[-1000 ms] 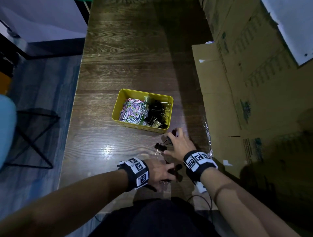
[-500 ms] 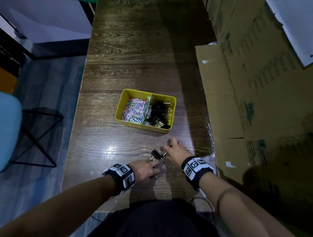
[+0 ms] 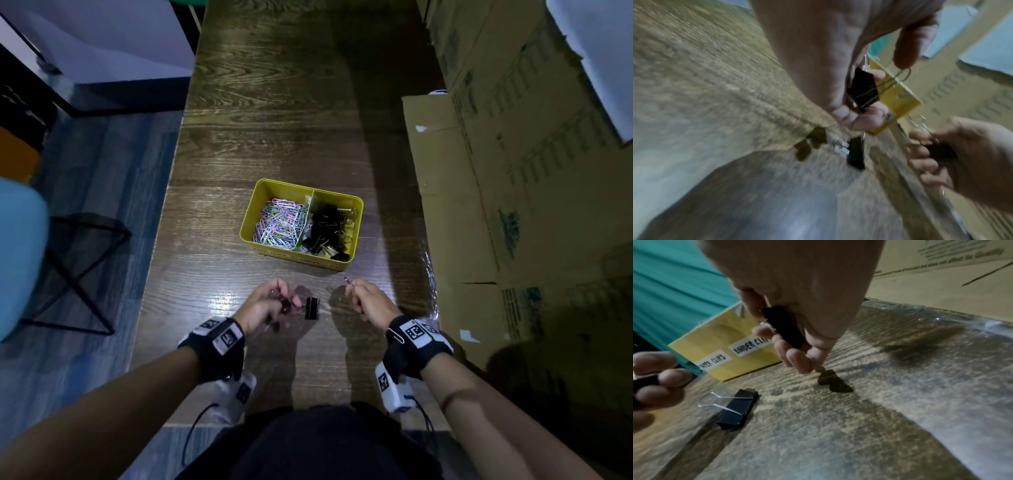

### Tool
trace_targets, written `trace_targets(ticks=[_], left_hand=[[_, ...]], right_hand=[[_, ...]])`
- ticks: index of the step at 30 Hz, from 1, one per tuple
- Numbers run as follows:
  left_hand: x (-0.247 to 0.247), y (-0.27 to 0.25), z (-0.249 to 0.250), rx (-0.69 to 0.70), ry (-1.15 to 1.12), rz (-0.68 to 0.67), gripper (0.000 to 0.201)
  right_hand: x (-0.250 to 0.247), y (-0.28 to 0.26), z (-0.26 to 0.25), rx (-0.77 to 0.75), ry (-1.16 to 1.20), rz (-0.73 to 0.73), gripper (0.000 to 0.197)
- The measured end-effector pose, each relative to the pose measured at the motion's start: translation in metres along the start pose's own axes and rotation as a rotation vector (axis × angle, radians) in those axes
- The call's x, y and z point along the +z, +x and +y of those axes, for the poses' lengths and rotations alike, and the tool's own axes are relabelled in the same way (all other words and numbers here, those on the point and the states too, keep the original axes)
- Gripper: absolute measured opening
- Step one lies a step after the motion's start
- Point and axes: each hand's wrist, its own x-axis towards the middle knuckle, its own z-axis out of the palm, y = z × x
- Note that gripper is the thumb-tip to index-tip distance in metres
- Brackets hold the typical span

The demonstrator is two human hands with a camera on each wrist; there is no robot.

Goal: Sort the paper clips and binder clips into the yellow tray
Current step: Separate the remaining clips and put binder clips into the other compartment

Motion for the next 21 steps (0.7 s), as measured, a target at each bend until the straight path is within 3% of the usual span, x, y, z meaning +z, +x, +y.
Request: trace_targets(ticks=[2, 4, 8, 10, 13, 17, 18, 21], left_hand=[[0.004, 0.006, 0.008, 0.044, 0.082, 0.033, 0.029], [0.010, 0.015, 0.014, 0.133, 0.511, 0.013, 0.024], [0.032, 0.024, 0.013, 0.243, 1.394, -0.120, 0.048], [0.038, 0.028, 0.002, 0.218, 1.598, -0.184, 0.061], [0.039, 0.031, -0.005, 0.251, 1.723, -0.230, 0.042], [0.027, 0.029, -0.007, 0.192, 1.614, -0.223, 0.032], [0.023, 0.027, -0.005, 0.144, 1.439, -0.158, 0.027], [0.021, 0.019, 0.018, -0.078, 0.613, -0.015, 0.014]], right_hand=[[0.000, -0.001, -0.002, -0.008, 0.064, 0.008, 0.019], [0.000, -0.004, -0.009, -0.045, 0.089, 0.031, 0.022], [-0.006, -0.009, -0.030, -0.143, 0.166, 0.080, 0.038], [-0.010, -0.012, -0.037, -0.146, 0.260, 0.097, 0.039], [-0.020, -0.012, -0.052, -0.175, 0.383, 0.117, 0.039], [-0.034, -0.003, -0.069, -0.142, 0.503, 0.137, 0.035], [-0.037, -0.002, -0.073, -0.129, 0.578, 0.136, 0.034], [-0.042, 0.000, -0.086, -0.120, 0.757, 0.148, 0.032]])
